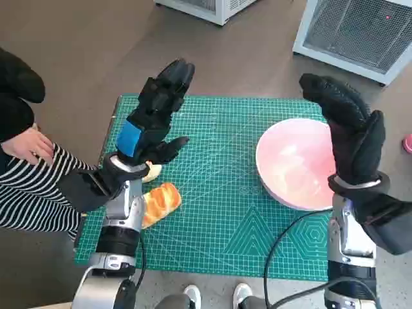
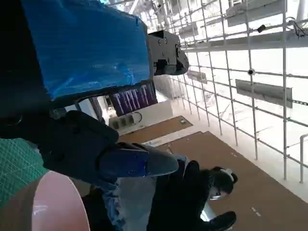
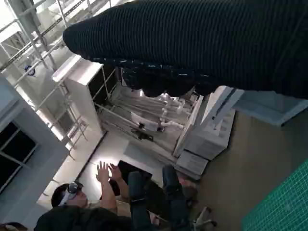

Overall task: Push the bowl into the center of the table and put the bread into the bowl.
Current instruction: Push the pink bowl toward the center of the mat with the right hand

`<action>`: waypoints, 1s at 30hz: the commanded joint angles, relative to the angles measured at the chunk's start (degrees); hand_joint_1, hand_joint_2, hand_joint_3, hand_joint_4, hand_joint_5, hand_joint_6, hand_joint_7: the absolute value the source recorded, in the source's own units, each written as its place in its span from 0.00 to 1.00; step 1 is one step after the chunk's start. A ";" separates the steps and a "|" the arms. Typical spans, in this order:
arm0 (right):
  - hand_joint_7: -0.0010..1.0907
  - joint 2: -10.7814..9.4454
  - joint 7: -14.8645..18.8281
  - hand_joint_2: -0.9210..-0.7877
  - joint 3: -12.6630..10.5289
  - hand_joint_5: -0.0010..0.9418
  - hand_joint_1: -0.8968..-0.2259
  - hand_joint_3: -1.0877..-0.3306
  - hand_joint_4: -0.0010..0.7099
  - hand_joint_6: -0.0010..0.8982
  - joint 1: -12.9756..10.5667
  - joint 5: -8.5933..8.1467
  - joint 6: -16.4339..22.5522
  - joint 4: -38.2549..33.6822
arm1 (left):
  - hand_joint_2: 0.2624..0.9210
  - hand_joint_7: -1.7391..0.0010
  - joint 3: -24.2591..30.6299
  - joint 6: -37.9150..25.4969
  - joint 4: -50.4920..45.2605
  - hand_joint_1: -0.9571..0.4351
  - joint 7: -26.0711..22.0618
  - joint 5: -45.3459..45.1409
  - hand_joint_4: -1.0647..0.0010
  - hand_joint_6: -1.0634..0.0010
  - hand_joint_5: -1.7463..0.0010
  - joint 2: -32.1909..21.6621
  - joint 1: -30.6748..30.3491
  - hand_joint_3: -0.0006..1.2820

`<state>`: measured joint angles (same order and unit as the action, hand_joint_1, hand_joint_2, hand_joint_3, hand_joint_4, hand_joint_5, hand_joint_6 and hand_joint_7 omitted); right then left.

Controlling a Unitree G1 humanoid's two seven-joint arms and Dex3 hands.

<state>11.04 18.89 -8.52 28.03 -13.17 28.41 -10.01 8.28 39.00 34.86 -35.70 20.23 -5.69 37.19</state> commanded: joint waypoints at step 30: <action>0.43 2.43 0.52 0.00 -1.82 0.00 0.33 0.59 0.25 0.05 -2.51 -0.18 0.11 -0.85 | 1.00 0.79 -0.19 0.32 0.05 0.26 0.11 0.06 0.95 1.00 0.98 0.24 0.59 0.27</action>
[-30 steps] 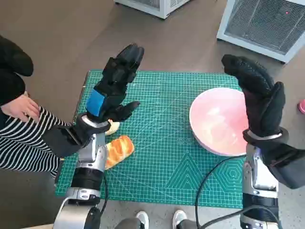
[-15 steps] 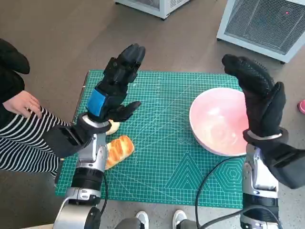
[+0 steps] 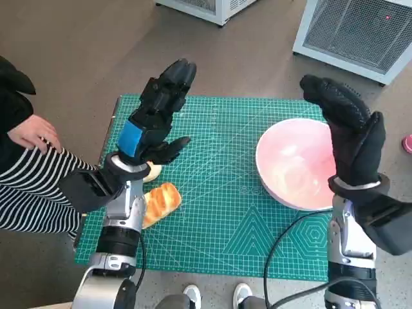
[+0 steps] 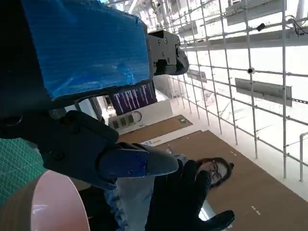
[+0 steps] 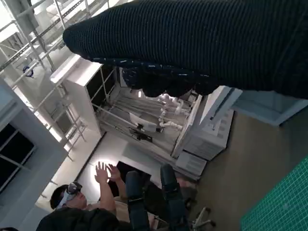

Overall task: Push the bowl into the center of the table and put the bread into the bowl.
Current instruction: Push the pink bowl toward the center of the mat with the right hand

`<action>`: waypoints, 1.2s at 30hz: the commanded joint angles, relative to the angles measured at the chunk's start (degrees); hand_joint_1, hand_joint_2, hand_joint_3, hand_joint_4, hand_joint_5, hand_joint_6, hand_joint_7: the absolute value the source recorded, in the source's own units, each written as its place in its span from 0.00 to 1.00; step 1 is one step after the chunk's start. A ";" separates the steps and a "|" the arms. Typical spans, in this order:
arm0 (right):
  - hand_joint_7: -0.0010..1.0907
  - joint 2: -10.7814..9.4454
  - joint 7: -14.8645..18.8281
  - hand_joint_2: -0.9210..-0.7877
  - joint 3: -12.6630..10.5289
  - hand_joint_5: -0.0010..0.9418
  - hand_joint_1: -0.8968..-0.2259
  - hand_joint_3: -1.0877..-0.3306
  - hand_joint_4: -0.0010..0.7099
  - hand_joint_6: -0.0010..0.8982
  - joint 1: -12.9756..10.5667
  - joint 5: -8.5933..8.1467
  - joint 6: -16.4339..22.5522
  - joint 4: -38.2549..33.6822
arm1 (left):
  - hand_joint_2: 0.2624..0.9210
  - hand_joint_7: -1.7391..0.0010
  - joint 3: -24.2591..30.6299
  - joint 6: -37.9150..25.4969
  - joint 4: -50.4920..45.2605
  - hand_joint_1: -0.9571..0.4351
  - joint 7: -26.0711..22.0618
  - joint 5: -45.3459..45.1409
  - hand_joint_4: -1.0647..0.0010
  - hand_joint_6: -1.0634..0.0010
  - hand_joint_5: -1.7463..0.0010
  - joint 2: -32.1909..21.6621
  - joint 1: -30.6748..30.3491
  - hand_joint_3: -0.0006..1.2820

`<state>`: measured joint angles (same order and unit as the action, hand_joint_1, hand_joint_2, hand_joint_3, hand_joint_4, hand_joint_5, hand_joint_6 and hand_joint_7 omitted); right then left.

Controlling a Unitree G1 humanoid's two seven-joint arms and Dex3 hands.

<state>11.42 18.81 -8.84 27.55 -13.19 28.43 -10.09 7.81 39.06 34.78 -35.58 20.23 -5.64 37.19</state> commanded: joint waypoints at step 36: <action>0.36 16.20 -5.67 0.00 -21.42 0.00 0.46 0.45 0.04 0.00 5.19 -4.36 10.51 -47.61 | 1.00 0.78 1.90 -0.28 1.43 0.25 -0.20 0.41 0.95 1.00 0.98 -0.62 1.38 0.27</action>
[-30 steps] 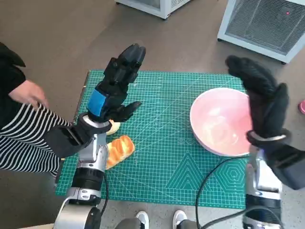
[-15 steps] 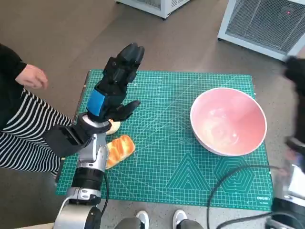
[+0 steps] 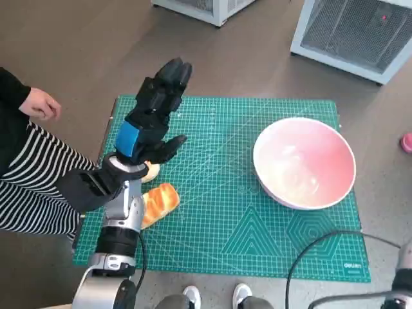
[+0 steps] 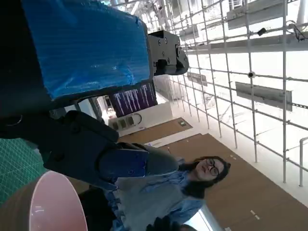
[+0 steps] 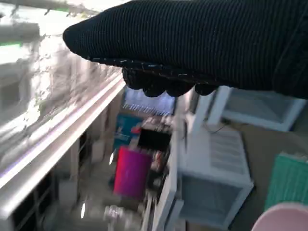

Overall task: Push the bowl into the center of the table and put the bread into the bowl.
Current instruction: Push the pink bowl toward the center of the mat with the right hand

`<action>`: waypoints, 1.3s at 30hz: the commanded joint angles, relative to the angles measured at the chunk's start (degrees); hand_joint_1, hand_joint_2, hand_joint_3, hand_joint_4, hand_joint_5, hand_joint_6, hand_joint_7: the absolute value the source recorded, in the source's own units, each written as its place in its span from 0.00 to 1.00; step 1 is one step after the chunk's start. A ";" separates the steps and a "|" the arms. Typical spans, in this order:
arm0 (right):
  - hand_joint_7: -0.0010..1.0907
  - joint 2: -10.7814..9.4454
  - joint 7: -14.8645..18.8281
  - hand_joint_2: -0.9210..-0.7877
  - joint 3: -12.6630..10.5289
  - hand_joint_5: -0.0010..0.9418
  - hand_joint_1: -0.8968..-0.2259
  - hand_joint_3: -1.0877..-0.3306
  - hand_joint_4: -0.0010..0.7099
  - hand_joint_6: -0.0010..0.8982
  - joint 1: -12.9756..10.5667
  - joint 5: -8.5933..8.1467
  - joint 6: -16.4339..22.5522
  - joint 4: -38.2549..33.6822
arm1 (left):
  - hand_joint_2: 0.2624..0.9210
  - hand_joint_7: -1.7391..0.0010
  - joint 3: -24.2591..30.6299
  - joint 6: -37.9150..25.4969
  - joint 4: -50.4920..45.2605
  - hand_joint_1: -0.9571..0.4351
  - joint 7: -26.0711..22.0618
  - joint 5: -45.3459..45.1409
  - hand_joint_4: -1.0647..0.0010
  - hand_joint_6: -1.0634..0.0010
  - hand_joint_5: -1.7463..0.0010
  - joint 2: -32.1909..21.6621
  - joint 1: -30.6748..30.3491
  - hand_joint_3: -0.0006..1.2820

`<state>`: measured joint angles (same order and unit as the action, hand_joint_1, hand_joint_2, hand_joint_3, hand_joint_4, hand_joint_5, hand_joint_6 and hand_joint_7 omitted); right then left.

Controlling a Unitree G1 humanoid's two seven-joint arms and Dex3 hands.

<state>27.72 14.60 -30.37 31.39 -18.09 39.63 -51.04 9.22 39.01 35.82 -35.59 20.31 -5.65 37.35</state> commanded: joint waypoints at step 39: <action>0.34 -8.43 -2.03 0.00 4.72 0.02 0.41 0.37 0.14 0.09 11.10 2.70 -11.55 -22.02 | 1.00 0.77 0.95 -4.44 -5.13 0.22 -1.04 0.83 0.94 1.00 0.98 -3.47 -1.41 0.25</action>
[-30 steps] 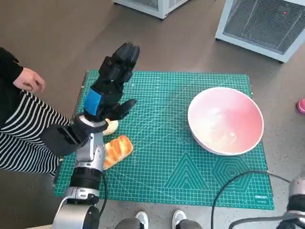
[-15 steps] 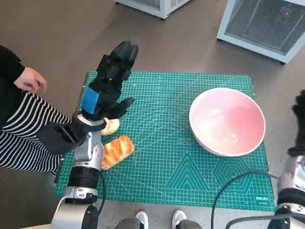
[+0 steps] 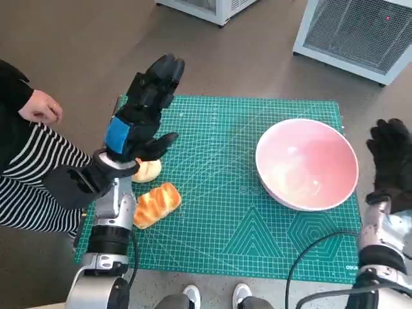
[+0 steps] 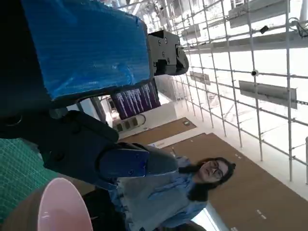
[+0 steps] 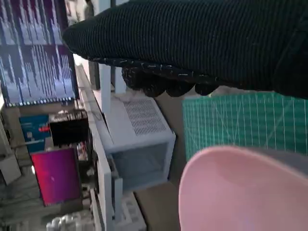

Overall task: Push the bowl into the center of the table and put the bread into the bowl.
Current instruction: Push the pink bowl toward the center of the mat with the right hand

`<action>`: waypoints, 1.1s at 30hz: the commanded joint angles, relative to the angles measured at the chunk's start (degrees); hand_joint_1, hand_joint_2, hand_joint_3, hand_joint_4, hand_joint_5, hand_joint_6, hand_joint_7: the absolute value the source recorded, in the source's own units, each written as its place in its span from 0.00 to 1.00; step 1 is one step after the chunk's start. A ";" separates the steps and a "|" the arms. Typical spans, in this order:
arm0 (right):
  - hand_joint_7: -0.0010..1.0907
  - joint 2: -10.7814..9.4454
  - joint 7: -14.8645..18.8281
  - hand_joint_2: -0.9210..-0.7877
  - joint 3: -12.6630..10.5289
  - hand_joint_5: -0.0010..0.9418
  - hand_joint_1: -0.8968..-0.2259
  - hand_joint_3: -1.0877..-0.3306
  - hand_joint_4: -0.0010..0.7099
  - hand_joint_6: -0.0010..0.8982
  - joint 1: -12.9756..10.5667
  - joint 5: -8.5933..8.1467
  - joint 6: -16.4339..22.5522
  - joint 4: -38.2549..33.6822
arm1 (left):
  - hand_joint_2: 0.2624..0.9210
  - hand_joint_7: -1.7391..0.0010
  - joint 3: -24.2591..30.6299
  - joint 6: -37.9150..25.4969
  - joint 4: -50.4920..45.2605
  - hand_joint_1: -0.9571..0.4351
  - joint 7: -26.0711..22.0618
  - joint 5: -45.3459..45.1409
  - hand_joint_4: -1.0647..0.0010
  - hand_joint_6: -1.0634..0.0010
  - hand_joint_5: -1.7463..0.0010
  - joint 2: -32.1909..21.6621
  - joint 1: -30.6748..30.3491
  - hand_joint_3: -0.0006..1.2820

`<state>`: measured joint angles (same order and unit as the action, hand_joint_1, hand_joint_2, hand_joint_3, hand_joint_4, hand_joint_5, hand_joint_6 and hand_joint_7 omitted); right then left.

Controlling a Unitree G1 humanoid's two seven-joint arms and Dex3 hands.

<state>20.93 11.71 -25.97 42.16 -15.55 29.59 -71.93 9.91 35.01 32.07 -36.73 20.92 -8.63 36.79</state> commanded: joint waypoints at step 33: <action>0.30 -9.80 3.37 0.00 2.27 0.00 0.44 0.40 0.13 0.09 5.08 0.81 -3.13 -1.48 | 1.00 0.77 0.28 0.11 -3.91 0.23 2.72 -1.15 0.92 1.00 0.98 -1.08 -3.22 0.25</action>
<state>12.19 14.85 -24.21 47.21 -15.42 27.23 -72.49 9.94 34.59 29.47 -34.44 20.24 -9.12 34.32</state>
